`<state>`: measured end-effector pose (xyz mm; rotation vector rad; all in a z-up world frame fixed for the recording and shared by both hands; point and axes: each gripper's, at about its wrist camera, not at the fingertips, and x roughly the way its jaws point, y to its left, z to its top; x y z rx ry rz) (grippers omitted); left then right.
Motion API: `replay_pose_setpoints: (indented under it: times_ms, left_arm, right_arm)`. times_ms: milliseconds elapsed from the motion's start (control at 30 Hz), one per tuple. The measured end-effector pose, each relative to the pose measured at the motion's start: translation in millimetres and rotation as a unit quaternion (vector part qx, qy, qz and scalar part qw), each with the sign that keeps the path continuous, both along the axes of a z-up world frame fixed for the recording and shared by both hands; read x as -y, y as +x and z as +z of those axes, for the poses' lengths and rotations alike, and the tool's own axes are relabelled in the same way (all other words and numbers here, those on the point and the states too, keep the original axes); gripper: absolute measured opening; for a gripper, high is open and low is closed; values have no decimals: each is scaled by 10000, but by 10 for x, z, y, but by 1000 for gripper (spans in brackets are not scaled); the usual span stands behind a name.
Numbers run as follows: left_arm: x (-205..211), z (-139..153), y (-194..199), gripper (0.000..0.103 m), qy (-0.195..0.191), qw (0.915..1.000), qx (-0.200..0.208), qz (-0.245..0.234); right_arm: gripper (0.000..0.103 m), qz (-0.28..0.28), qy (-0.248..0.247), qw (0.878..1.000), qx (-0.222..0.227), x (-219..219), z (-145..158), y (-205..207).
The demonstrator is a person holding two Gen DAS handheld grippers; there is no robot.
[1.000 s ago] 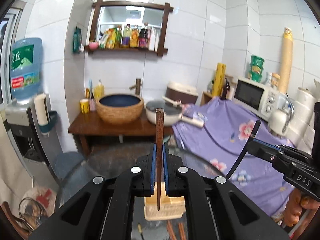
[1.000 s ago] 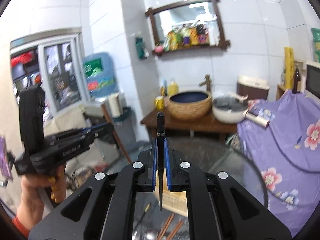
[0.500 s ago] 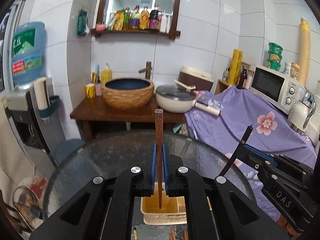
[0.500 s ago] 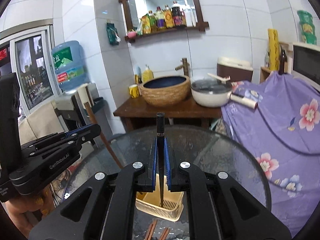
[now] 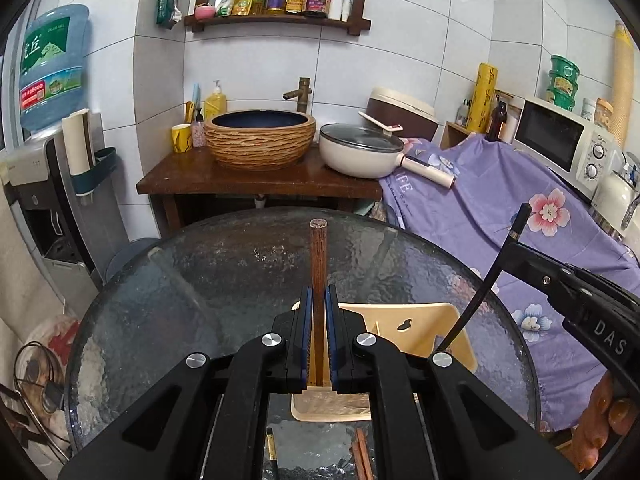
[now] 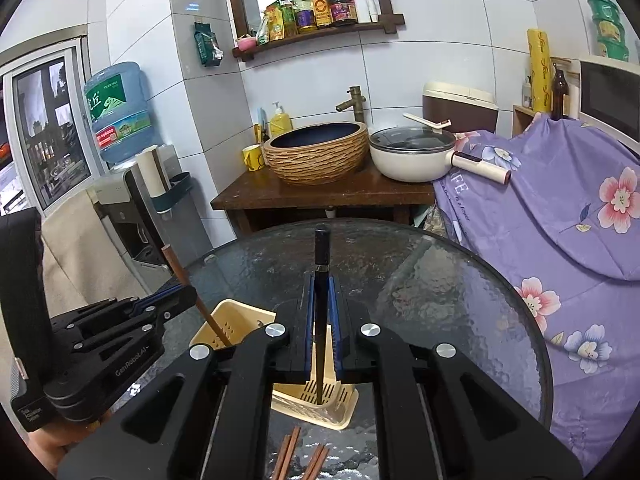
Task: Organize utensils
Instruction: 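Open both tools to drop the chopsticks into the holder, then move both tools back down to the remaining chopsticks on the table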
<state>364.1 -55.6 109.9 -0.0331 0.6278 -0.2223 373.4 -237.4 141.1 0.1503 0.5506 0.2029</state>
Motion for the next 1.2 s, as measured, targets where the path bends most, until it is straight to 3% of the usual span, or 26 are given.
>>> replay_pose_setpoints:
  times_ms: [233,300,367,433,467,567,667,800,1000,1200]
  left_arm:
    - [22,2,-19,7,68,10000,-4,-43]
    - [39,20,-25,12,88,9999,13,-59]
    - [37,45,-62,39,76,9999,74,-56]
    - [14,100,-139,56,34,9998,215,-48]
    - [4,126,-181,61,25,9996,282,-56]
    - [-47,197,-363,84,46,9987,504,-113]
    - [-151,201,-616,96,134,9973,716,-38]
    - [-295,33,-968,96,317,9959,843,-3]
    - [-513,-461,-1272,96,461,9970,591,210]
    - [-807,-968,-1446,96,113,9987,88,492]
  right_arm:
    - [8,-66,-16,10000,16,46,-12,1]
    - [8,-51,-14,10000,6,37,-8,-10]
    - [14,-50,-74,10000,13,35,-3,-22]
    - [54,-72,-110,9999,82,46,6,-61]
    - [59,-95,-77,9998,168,64,16,-97]
    - [59,-132,-101,9994,317,99,36,-215]
    - [61,-136,5,9992,377,169,25,-363]
    - [70,-121,68,9990,419,210,-73,-649]
    - [70,204,-56,9996,161,47,-478,-1083]
    - [70,305,-228,9982,-473,-103,-1057,-1248]
